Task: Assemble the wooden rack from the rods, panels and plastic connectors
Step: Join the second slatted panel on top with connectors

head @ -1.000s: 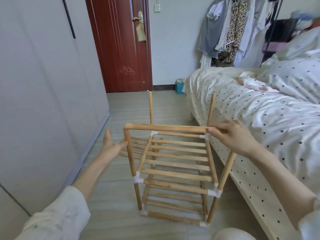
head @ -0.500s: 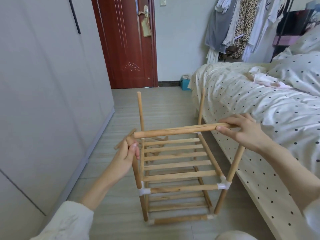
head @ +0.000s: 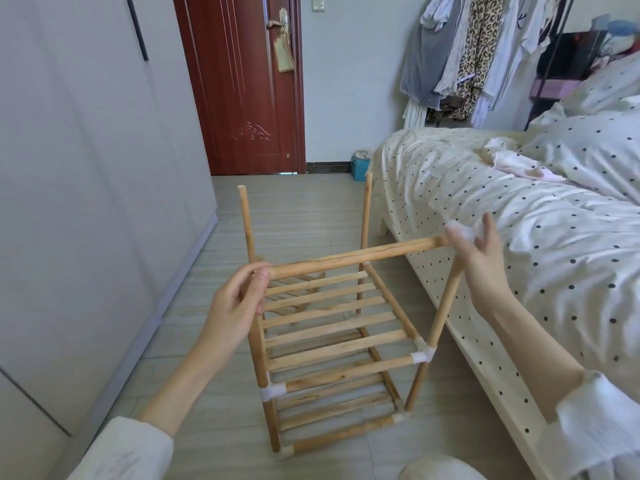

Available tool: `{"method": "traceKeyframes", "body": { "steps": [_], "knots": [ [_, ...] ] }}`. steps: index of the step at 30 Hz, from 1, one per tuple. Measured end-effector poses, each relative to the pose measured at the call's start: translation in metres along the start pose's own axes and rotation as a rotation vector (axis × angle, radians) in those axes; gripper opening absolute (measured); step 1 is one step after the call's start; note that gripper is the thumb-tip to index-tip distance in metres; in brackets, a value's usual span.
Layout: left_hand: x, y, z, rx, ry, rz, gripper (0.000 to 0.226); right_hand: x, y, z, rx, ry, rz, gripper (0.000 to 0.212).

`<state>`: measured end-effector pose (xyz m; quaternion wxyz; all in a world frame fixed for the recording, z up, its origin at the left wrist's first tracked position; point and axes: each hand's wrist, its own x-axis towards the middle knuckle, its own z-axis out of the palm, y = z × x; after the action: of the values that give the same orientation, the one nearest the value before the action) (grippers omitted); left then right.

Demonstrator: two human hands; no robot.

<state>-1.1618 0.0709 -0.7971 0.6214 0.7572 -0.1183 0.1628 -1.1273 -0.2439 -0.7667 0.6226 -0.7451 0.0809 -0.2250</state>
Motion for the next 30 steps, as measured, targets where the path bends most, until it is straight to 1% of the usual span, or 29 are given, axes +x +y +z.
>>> {"method": "traceKeyframes", "body": {
  "steps": [1,2,4,7,13,16,20,26,28,30],
  "knots": [
    [0.000,0.001,0.001,-0.027,0.001,-0.011,0.029,0.005,0.003,-0.001,0.117,0.015,0.077,0.068],
    [0.000,0.002,0.002,-0.053,0.005,-0.024,0.028,0.009,0.004,-0.001,0.169,0.010,0.122,0.054],
    [-0.001,0.001,0.003,-0.092,0.011,-0.038,0.027,0.010,0.008,0.002,0.157,0.018,0.100,0.035],
    [-0.001,-0.002,0.005,-0.105,0.032,-0.039,0.022,0.011,0.015,0.010,0.178,0.096,0.034,0.027],
    [0.002,-0.007,0.008,-0.071,0.069,-0.043,0.023,0.013,0.021,0.021,0.185,0.203,-0.007,0.028],
    [-0.001,-0.007,0.008,-0.017,0.064,-0.032,0.017,0.012,0.024,0.023,0.171,0.233,-0.030,0.031],
    [-0.001,-0.011,0.010,0.093,0.112,-0.009,0.007,0.012,0.027,0.022,0.078,0.254,-0.054,0.039],
    [0.000,-0.018,0.013,0.157,0.160,0.074,0.029,0.010,0.027,0.019,0.118,0.232,-0.036,0.043],
    [0.000,-0.017,0.013,0.167,0.155,0.084,0.030,0.009,0.026,0.019,0.118,0.218,-0.031,0.044],
    [0.001,-0.017,0.013,0.192,0.148,0.081,0.024,0.010,0.026,0.019,0.112,0.219,-0.029,0.044]
  ]
}}
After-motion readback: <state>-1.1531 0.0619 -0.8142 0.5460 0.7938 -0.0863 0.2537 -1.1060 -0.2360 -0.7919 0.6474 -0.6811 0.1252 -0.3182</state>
